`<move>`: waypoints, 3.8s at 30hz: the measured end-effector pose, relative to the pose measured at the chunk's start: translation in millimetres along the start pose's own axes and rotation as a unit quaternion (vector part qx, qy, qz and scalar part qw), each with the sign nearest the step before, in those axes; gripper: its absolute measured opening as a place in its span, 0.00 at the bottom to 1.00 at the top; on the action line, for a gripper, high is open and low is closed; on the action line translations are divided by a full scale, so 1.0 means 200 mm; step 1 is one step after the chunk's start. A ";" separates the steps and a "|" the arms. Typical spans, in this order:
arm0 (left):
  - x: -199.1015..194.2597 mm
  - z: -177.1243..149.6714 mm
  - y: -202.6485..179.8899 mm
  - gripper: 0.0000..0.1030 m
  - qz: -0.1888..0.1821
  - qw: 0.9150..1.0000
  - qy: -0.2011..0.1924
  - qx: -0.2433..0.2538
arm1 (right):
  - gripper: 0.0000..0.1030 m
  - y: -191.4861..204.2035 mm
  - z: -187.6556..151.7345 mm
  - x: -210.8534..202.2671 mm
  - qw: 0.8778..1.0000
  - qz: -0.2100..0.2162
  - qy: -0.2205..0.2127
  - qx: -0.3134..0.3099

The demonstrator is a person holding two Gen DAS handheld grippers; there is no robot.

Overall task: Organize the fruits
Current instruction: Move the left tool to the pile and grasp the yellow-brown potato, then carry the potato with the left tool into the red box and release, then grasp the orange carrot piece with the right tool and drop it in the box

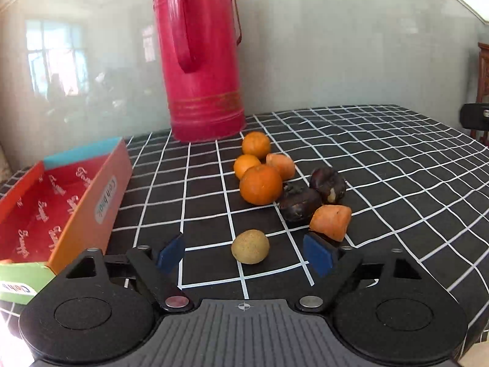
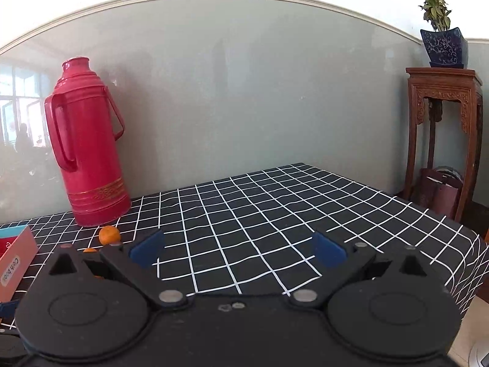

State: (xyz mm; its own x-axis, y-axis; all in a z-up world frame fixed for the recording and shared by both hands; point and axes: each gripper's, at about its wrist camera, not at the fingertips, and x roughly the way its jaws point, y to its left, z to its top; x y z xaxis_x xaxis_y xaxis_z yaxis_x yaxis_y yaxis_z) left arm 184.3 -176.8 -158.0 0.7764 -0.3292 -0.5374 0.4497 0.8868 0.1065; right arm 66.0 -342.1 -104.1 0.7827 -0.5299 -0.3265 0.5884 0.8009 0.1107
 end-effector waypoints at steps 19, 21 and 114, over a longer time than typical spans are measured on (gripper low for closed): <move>0.03 0.00 -0.01 0.27 -0.004 1.000 0.008 -0.011 | 0.94 0.00 -0.01 0.00 1.000 -0.003 0.006 0.004; 0.01 0.01 0.01 0.28 0.006 1.000 -0.006 -0.014 | 0.94 0.01 -0.01 0.00 1.000 -0.001 0.007 0.002; -0.69 -0.40 1.56 1.00 0.377 0.879 0.002 -0.292 | 0.29 1.30 -0.27 -0.05 0.931 0.331 0.078 -0.131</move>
State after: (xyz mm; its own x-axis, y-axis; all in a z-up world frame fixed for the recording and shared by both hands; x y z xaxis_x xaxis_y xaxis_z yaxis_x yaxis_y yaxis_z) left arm 182.8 171.5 -117.2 0.7545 0.4232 -0.5017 -0.4962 0.8681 -0.0139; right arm 200.6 -113.8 -121.9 0.9054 0.1349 -0.4025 -0.0981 0.9890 0.1107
